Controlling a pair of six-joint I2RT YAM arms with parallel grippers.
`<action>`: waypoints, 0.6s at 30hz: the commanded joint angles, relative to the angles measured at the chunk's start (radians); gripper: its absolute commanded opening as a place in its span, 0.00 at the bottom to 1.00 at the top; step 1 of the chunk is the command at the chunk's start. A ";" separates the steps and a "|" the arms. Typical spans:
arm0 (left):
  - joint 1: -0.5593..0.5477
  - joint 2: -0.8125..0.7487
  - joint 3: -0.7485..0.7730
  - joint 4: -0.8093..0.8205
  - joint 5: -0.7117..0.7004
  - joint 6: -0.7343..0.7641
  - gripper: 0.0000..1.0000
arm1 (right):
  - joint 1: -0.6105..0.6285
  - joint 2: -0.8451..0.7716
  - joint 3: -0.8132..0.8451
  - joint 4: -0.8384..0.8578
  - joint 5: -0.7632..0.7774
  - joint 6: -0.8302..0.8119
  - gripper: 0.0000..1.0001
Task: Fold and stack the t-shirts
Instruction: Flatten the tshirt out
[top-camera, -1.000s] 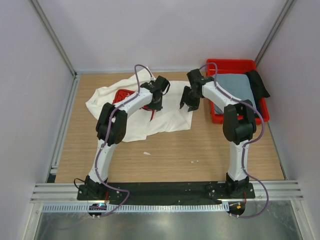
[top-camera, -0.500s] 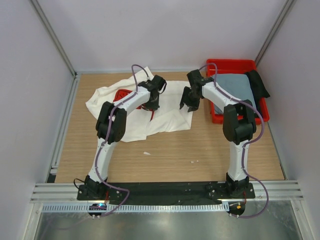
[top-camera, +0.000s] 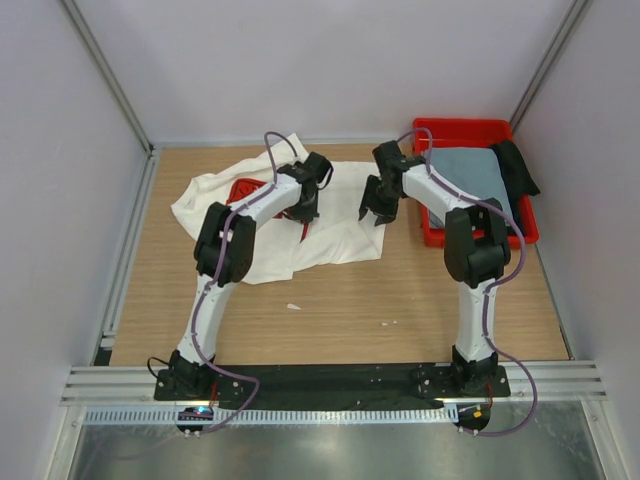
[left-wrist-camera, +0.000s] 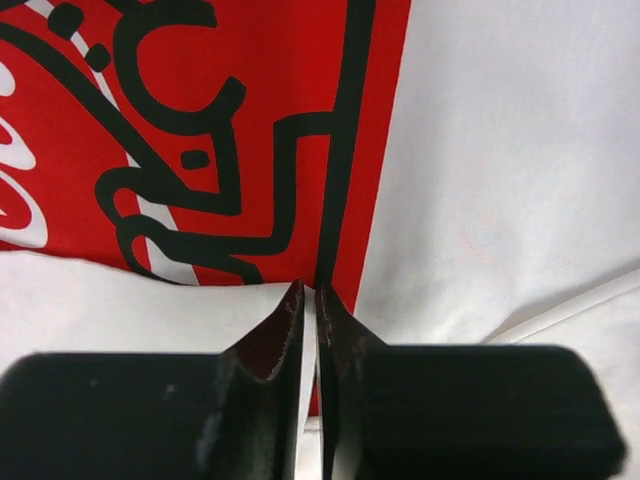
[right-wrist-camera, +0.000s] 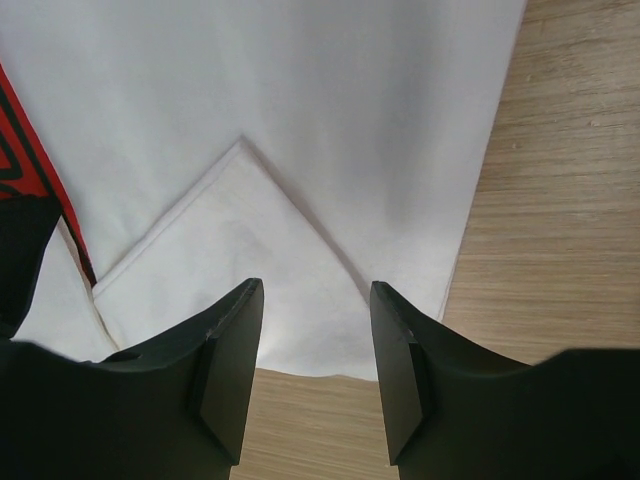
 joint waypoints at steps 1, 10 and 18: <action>0.009 -0.009 0.018 -0.004 -0.010 0.005 0.08 | 0.012 0.010 0.033 0.008 -0.009 -0.009 0.53; 0.017 -0.113 -0.030 -0.001 -0.065 -0.013 0.00 | 0.023 0.048 0.082 -0.008 0.000 -0.038 0.55; 0.038 -0.369 -0.178 -0.053 -0.143 -0.069 0.00 | 0.045 0.114 0.167 -0.034 0.049 -0.060 0.61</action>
